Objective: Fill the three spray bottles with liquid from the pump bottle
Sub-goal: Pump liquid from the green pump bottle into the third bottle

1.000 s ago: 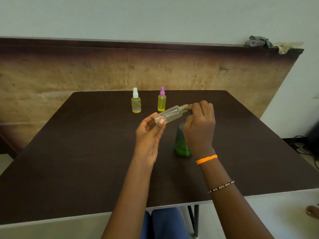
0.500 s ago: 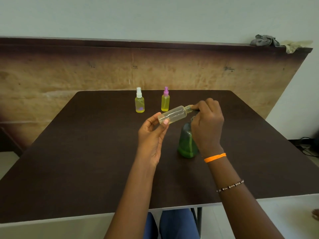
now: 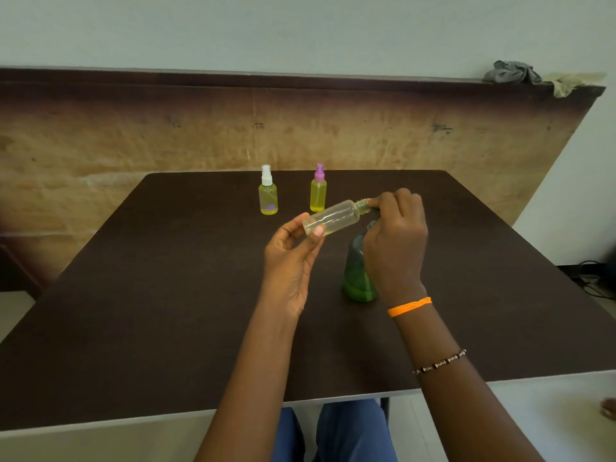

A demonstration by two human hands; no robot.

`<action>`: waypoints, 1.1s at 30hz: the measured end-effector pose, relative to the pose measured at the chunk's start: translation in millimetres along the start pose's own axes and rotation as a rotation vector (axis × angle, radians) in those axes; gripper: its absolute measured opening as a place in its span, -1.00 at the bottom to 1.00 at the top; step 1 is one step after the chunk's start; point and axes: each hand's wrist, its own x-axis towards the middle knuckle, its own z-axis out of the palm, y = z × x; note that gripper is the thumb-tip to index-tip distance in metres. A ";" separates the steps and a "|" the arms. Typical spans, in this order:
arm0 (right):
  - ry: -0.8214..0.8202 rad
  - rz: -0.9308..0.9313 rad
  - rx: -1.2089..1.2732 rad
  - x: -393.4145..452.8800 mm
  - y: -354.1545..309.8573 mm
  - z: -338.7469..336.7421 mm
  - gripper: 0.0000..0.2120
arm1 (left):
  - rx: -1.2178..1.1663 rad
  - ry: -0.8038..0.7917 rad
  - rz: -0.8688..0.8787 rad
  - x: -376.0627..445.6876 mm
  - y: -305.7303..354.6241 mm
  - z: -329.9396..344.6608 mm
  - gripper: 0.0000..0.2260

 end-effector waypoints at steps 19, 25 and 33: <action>-0.019 -0.021 0.036 -15.2 1.5 3.4 -0.81 | 0.009 0.011 -0.005 0.4 -2.8 -4.5 -0.76; -0.090 -0.009 0.053 -4.2 -6.0 -10.4 -0.83 | 0.006 0.002 -0.002 -1.3 -0.9 -3.1 -0.76; -0.040 -0.003 0.055 -17.9 -2.6 -4.2 -0.71 | -0.020 0.017 -0.024 -1.2 -4.1 -4.5 -0.74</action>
